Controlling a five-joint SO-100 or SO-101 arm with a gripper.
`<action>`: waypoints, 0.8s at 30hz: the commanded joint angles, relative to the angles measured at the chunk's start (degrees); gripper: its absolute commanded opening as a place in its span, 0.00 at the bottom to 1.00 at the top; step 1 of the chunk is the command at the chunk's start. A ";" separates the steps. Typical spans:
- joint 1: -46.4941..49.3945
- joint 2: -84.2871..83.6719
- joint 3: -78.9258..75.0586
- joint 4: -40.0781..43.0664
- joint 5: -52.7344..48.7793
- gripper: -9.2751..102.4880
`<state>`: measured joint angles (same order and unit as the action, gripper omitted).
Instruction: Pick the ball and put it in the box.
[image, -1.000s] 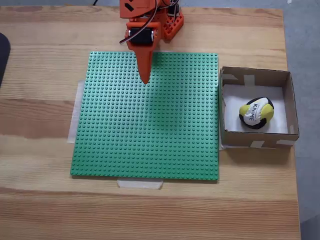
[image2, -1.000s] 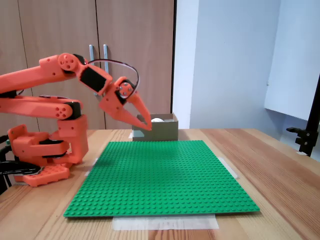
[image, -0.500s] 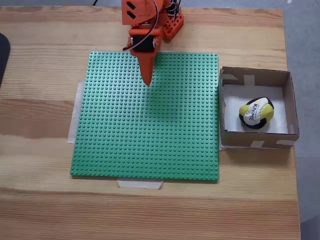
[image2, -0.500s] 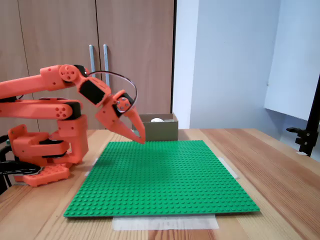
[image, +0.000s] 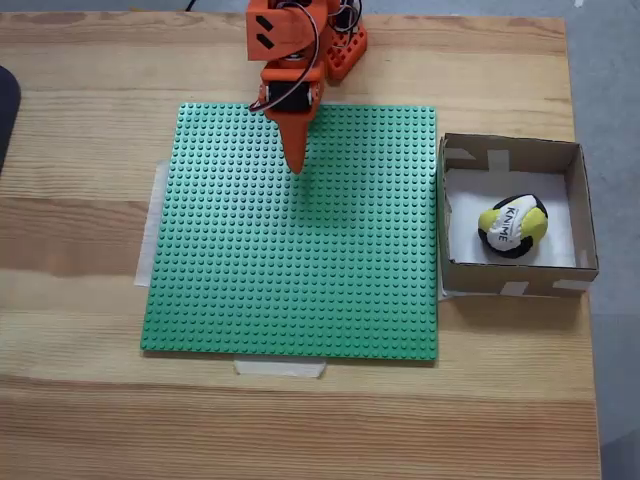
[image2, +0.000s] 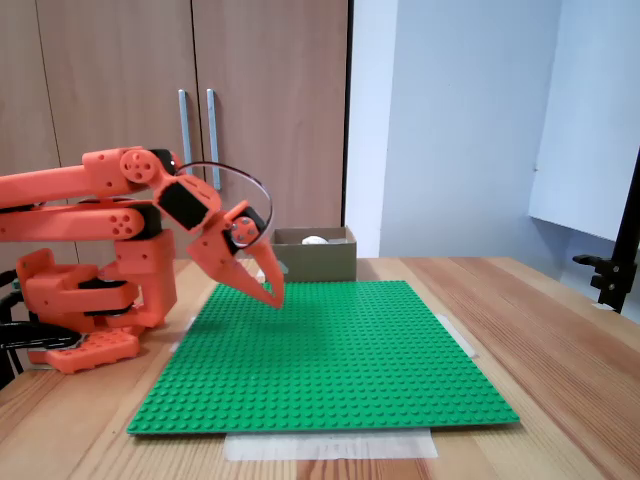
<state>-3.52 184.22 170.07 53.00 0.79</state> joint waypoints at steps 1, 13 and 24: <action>0.70 0.44 0.44 -0.88 -0.70 0.08; 0.79 0.44 4.66 -1.58 -1.85 0.08; 0.79 0.44 6.94 -1.49 -2.90 0.08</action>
<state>-3.08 184.13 176.22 51.94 -1.58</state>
